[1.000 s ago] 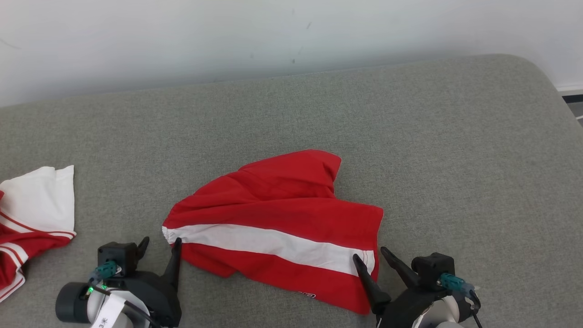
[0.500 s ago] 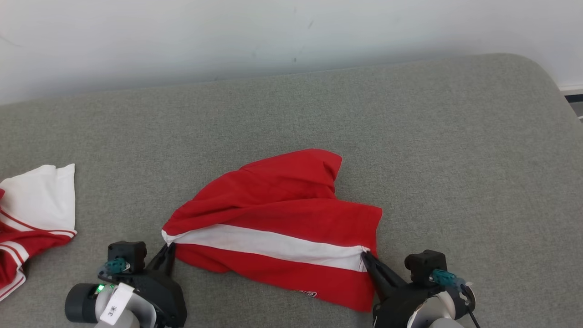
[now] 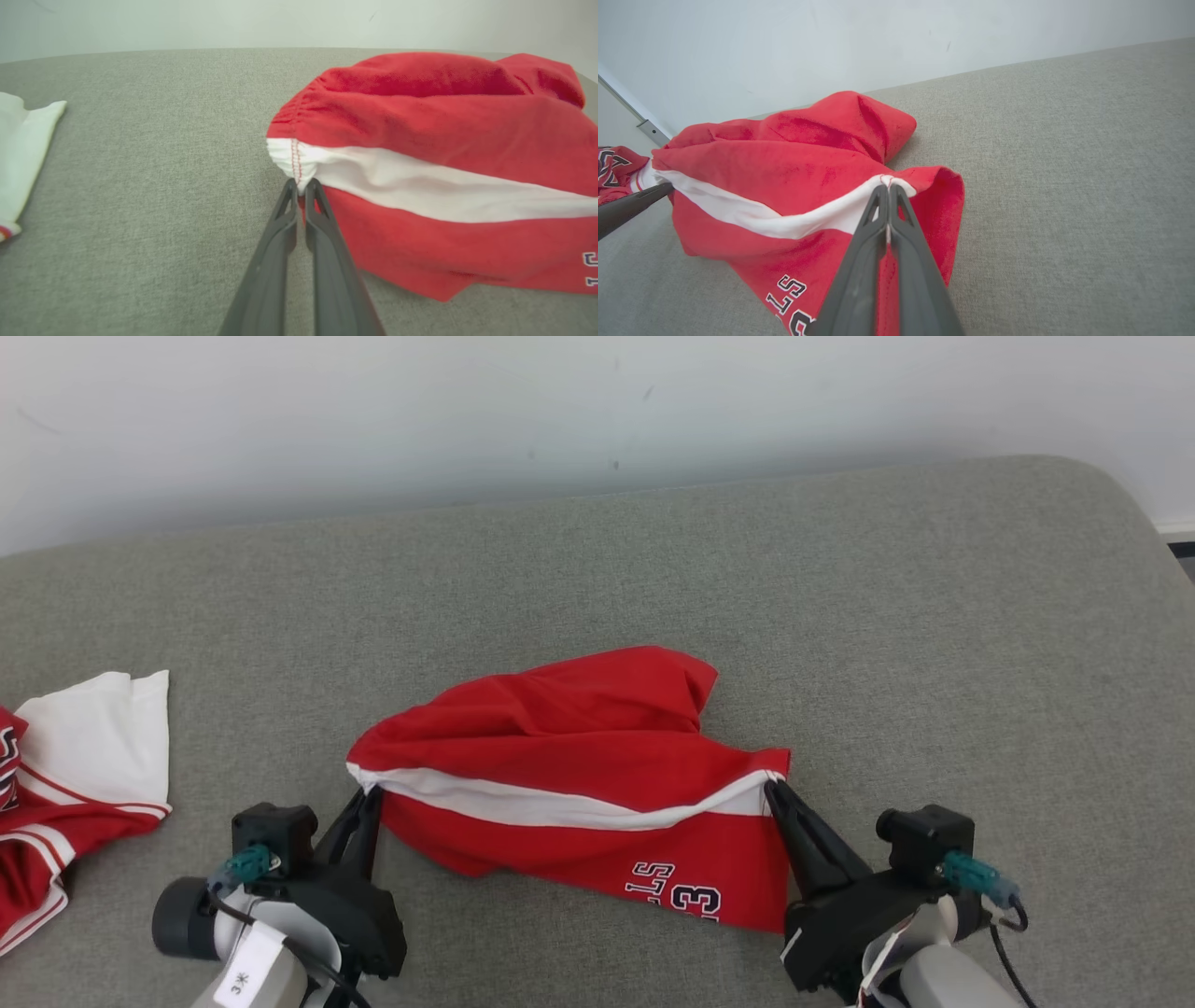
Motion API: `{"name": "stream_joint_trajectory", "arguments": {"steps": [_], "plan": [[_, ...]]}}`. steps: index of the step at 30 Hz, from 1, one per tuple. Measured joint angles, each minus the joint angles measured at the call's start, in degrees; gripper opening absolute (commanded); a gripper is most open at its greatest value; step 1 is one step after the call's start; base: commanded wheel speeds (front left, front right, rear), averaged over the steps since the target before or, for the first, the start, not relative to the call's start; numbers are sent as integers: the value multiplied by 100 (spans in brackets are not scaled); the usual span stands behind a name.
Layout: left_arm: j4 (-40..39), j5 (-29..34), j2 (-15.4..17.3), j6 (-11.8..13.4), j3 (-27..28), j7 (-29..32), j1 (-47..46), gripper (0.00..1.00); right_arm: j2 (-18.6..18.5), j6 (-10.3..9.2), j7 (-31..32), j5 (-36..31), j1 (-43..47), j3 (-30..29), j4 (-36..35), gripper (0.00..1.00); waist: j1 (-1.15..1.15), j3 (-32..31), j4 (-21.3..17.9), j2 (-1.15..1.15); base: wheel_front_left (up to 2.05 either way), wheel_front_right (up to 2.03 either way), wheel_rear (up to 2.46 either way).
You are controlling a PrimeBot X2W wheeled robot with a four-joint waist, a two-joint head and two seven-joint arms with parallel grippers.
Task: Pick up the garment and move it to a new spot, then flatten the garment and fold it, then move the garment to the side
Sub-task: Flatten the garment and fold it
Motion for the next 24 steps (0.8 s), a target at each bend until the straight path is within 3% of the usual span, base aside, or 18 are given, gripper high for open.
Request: {"name": "stream_joint_trajectory", "arguments": {"steps": [6, 12, 15, 18, 21, 24], "plan": [[-332, -142, 124, -271, -54, 235, -303, 0, -342, 277, 498, 114, -599, 56, -68, 0, -1, 71, 15, 0, 0, 0, 0], [-401, -811, 191, -1212, 123, 1291, -1327, 0, -661, 401, 1795, 563, -2235, 62, 357, 0, 0, 330, -35, 0, 0, 0, 0], [-211, -1459, 187, -1236, 392, 1996, -2126, 0, -694, 425, 2517, 798, -3403, 46, 783, 0, 0, 526, -67, 0, 0, 0, 0], [34, -1623, 178, -1176, 675, 2407, -3186, 0, -703, 438, 2861, 812, -4725, -163, 1178, 0, 1, 744, -98, 1, 0, 0, 0], [41, -1469, 135, -1123, 1001, 2325, -4611, 0, -784, 338, 2527, 690, -6037, -592, 1303, 0, 2, 974, -119, 1, 0, 0, 0], [-222, -1323, -120, -980, 1233, 1954, -5555, 0, -1018, 344, 2095, 581, -6864, -757, 1224, 0, 0, 1211, -114, -1, 0, 0, 0]]}}
